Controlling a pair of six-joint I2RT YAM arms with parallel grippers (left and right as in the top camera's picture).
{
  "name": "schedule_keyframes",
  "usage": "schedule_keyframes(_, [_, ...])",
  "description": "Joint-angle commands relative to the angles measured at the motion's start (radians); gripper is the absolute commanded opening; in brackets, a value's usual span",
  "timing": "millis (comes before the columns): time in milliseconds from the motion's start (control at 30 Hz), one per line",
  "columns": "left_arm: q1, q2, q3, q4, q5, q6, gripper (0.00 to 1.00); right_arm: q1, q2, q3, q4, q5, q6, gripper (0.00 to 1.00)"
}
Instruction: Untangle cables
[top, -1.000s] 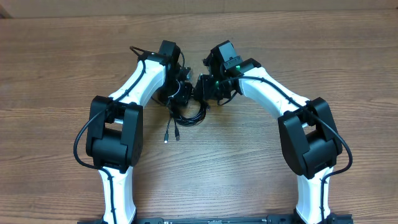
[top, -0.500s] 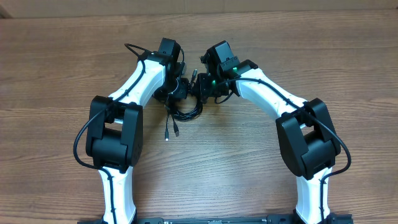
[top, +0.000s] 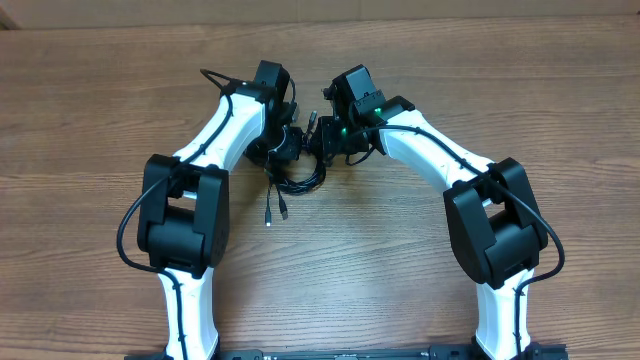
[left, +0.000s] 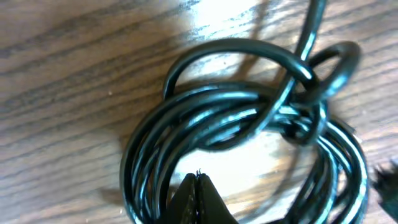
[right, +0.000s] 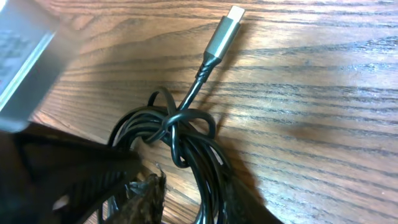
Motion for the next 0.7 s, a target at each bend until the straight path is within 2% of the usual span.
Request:
schedule_keyframes(0, [0.0,-0.084,0.027,-0.032,0.013,0.005,0.04,0.002,-0.023,-0.005,0.004,0.014,0.005,0.33])
schedule_keyframes(133, [0.0,-0.089,0.022,-0.048,-0.059,-0.02,0.04,0.003,-0.023,-0.005,0.005,0.014,0.005,0.33])
schedule_keyframes(300, [0.005,-0.069,0.014,-0.045,-0.272,-0.163,0.04,0.003,-0.023,-0.005,0.005,0.014,0.005,0.33])
schedule_keyframes(433, [0.03,-0.063,0.012,-0.035,-0.27,-0.175,0.04,0.003,-0.023,-0.005,0.01,0.014,0.005,0.33])
schedule_keyframes(667, [0.085,-0.063,-0.012,-0.002,-0.172,-0.144,0.04,0.003,-0.023,-0.005,0.016,0.014,0.005,0.33])
